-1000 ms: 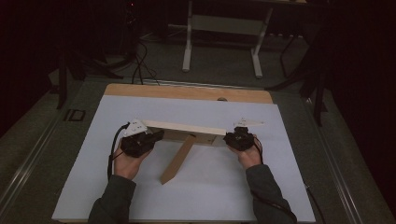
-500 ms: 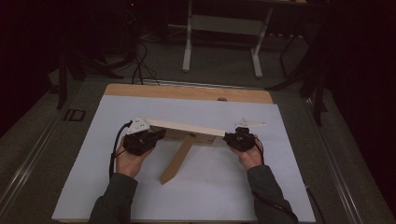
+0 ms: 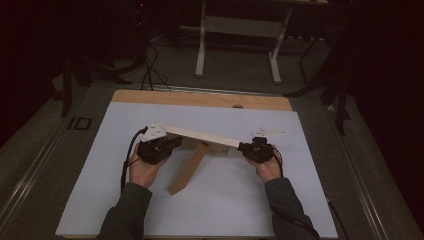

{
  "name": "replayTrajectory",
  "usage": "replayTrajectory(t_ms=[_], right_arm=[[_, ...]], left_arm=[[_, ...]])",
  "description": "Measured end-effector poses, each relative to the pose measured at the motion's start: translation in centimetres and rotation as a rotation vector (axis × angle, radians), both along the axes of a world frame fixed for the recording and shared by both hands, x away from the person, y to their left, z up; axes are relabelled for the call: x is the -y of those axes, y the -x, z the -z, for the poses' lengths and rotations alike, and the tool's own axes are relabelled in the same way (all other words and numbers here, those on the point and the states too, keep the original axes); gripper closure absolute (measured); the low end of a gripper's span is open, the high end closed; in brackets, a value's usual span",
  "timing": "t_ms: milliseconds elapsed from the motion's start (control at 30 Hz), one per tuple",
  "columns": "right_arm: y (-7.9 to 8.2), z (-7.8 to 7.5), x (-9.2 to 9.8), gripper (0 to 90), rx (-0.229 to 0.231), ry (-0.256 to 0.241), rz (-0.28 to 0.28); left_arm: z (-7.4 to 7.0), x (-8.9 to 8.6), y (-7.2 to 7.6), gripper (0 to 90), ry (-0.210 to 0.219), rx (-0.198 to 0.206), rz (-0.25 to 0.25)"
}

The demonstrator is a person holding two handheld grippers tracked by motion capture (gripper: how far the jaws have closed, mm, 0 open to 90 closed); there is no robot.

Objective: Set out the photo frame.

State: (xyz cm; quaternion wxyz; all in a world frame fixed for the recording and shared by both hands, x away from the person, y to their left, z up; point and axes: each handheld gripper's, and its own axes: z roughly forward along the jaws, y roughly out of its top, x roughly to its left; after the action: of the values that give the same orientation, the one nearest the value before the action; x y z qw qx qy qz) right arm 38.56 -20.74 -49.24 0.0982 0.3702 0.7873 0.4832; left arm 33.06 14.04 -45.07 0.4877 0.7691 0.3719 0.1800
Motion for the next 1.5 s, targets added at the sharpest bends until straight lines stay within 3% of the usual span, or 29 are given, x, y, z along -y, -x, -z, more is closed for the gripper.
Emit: replayTrajectory(t_ms=[1033, 1500], right_arm=[[1.1, -0.3, -0.7, 90.0, 0.022, 0.004, -0.062], [1.7, -0.1, -0.9, 90.0, 0.023, -0.009, -0.081]], left_arm=[[-0.8, 1.1, -0.9, 90.0, -0.033, 0.012, -0.021], [-1.4, 2.2, -0.8, 90.0, -0.056, 0.028, 0.000]])
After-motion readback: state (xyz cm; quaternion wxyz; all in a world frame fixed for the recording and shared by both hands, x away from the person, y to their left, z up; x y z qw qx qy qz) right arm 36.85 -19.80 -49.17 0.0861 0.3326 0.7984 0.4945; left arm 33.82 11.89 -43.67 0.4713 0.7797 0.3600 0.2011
